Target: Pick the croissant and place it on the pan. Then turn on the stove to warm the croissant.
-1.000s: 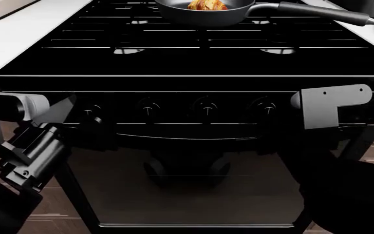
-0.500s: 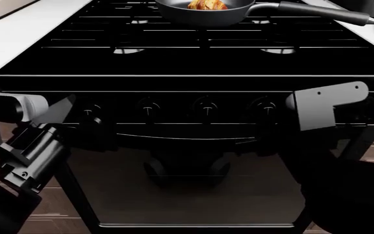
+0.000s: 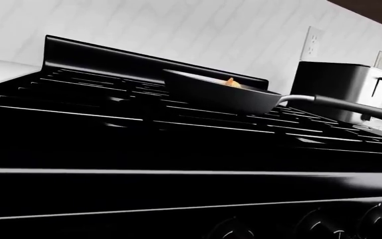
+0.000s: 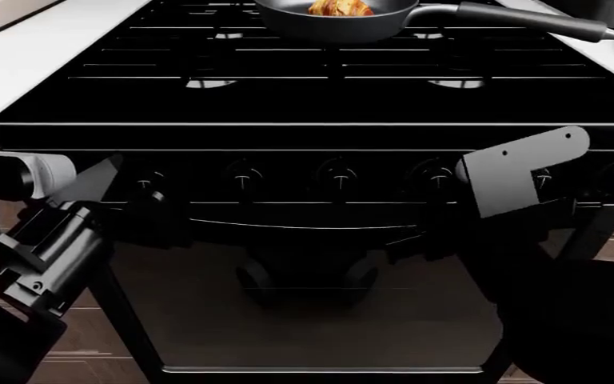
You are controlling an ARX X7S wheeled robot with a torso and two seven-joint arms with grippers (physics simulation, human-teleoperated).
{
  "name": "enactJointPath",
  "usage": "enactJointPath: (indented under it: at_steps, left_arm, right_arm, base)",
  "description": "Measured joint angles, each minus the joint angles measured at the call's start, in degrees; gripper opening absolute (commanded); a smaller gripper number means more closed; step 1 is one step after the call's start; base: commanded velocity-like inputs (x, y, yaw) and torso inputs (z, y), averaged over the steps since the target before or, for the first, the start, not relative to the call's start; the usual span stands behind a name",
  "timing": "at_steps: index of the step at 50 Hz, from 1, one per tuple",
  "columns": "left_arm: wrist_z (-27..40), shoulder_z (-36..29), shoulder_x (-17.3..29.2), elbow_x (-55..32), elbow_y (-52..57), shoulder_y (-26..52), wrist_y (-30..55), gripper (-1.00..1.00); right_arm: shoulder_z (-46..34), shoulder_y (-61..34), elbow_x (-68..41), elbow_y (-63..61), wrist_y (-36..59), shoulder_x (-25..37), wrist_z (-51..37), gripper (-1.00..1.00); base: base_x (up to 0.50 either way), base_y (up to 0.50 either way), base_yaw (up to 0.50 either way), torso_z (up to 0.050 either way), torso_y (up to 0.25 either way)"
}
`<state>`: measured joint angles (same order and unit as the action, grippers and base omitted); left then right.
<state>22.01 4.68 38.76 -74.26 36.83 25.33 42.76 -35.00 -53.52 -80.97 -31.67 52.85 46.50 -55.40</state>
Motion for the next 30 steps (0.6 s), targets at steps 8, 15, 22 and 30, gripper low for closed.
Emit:
enactJointPath:
  at_steps: [8, 15, 22, 30]
  left_arm:
    - [0.06, -0.04, 0.1, -0.09, 0.0, 0.05, -0.07, 1.0]
    - [0.13, -0.12, 0.17, -0.18, 0.04, 0.11, -0.1, 1.0]
    - [0.17, -0.2, 0.21, -0.22, 0.07, 0.13, -0.18, 1.0]
    - [0.13, -0.27, 0.25, -0.26, 0.02, 0.14, -0.28, 1.0]
  right_arm:
    - [-0.97, -1.27, 0.31, -0.22, 1.79, -0.03, -0.08, -1.0]
    - [-1.64, -2.09, 0.5, -0.45, 2.92, -0.03, -0.13, -1.0]
    - [-2.19, -2.69, 0.76, -0.72, 3.79, -0.01, -0.21, -1.0]
    - [-2.84, -3.32, 1.22, -1.0, 4.72, -0.05, -0.16, -1.0]
  base:
    - [0.0, 0.0, 0.0, 0.0, 0.001]
    - [0.0, 0.0, 0.0, 0.0, 0.003]
    - [0.0, 0.0, 0.0, 0.0, 0.003]
    - [0.0, 0.0, 0.0, 0.0, 0.003]
